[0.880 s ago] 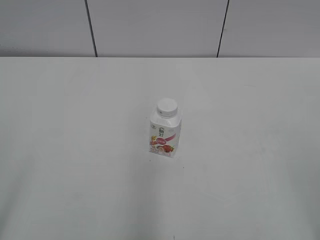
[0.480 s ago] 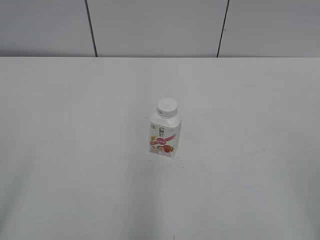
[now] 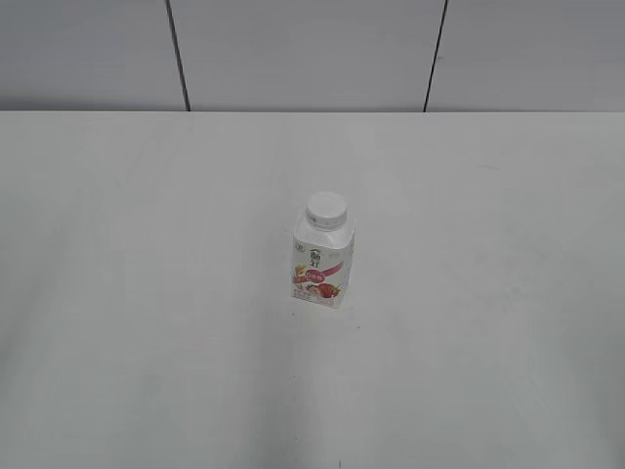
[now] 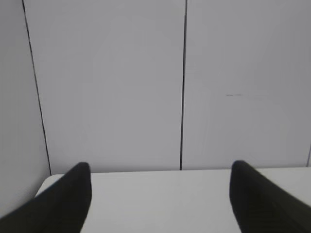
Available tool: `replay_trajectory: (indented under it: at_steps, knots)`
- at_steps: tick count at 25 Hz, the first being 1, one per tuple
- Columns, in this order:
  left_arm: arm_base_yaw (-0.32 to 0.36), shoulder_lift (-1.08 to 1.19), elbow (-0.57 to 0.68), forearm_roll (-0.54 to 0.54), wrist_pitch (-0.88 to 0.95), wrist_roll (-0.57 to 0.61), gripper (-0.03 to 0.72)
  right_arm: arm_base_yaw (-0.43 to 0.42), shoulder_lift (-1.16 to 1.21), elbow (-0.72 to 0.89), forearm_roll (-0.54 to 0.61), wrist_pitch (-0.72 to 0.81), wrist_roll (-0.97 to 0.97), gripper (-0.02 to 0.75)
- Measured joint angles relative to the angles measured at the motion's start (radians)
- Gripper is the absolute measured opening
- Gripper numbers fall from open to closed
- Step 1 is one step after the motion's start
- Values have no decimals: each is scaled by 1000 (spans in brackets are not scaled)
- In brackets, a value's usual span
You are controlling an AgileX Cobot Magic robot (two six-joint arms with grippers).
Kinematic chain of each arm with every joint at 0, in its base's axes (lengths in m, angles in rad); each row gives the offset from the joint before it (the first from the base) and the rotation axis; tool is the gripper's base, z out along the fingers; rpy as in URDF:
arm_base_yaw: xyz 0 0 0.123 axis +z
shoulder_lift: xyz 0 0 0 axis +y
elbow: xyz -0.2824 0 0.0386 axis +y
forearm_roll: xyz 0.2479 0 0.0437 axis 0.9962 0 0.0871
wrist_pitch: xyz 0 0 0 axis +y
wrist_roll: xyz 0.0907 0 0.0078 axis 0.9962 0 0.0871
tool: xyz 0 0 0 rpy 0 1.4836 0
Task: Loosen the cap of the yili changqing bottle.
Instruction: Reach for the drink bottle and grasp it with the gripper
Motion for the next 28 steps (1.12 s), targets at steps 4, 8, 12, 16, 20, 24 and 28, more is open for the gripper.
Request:
replay_trajectory:
  at_steps: [4, 8, 12, 16, 20, 24, 28]
  knots:
    - [0, 182, 60, 0, -238, 0, 536, 0, 0, 0, 0, 0, 0, 533]
    - [0, 399, 69, -7, -416, 0, 536, 0, 0, 0, 0, 0, 0, 533]
    - [0, 615, 73, -6, -574, 0, 536, 0, 0, 0, 0, 0, 0, 533]
    - [0, 804, 75, 2, -757, 0, 536, 0, 0, 0, 0, 0, 0, 533]
    - [0, 940, 75, 8, -914, 0, 536, 0, 0, 0, 0, 0, 0, 533]
    - [0, 1067, 73, 120, -970, -104, 501, 0, 0, 0, 0, 0, 0, 533]
    - [0, 1219, 45, 340, -1034, -205, 455, 0, 0, 0, 0, 0, 0, 533]
